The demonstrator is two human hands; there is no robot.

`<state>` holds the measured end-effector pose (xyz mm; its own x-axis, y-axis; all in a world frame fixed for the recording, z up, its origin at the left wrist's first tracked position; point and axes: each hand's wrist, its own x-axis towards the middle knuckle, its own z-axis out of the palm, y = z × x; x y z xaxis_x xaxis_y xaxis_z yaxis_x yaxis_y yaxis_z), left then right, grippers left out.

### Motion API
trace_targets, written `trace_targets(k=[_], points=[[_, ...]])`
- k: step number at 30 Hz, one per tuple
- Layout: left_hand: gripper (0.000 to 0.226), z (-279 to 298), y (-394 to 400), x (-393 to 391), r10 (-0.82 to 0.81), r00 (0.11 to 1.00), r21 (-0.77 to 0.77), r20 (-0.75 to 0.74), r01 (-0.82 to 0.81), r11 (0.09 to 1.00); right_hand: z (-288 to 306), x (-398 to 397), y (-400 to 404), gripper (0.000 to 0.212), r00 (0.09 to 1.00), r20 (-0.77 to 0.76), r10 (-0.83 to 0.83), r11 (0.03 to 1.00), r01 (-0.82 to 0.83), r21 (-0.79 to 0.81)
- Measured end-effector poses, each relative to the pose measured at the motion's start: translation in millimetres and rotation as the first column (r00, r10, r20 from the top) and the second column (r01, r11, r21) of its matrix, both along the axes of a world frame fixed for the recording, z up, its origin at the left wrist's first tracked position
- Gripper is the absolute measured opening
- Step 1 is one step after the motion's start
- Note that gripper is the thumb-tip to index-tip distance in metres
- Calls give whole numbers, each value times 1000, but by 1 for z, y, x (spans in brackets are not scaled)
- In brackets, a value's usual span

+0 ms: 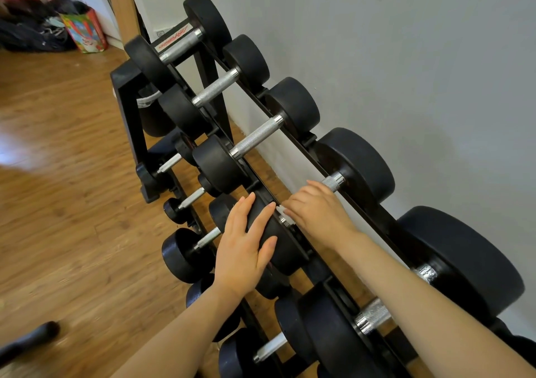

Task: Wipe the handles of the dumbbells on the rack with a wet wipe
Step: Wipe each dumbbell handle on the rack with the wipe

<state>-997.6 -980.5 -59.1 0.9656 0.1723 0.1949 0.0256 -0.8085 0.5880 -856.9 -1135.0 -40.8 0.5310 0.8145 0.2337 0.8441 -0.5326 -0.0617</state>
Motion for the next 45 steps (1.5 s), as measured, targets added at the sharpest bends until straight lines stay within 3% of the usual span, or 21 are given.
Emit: trace_targets(k=[4,6,11,16,22,28,34,40,45], points=[[53,1,-1,0,3,1000,11,-1,-3,1000,-8,-15,-3,26,995,-36,94,995,-93,34],[53,1,-1,-1,2,1000,2,-7,-2,1000,-12,-17,-9,34,994,-7,108,992,-107,68],[53,1,0,1,6,1000,-1,-8,-6,1000,-22,-21,-20,31,993,112,-47,979,23,205],[54,0,0,0,-4,1000,-10,-1,4,1000,-30,-34,-17,37,991,114,66,979,-86,187],[53,0,0,1,-1,1000,-17,-9,1,1000,-31,-33,-25,35,996,90,-16,964,-9,267],[53,-1,0,0,0,1000,-18,-2,0,1000,-21,-25,-22,31,981,163,102,964,-138,229],[53,1,-1,0,9,1000,-7,-4,-9,1000,-15,-5,-35,41,986,167,-9,974,-30,225],[53,0,-1,1,10,1000,-4,2,-10,1000,-19,-18,-19,40,985,137,106,978,-128,166],[52,0,-1,1,7,1000,-7,13,-7,1000,-12,-4,-28,35,987,153,43,979,-72,190]])
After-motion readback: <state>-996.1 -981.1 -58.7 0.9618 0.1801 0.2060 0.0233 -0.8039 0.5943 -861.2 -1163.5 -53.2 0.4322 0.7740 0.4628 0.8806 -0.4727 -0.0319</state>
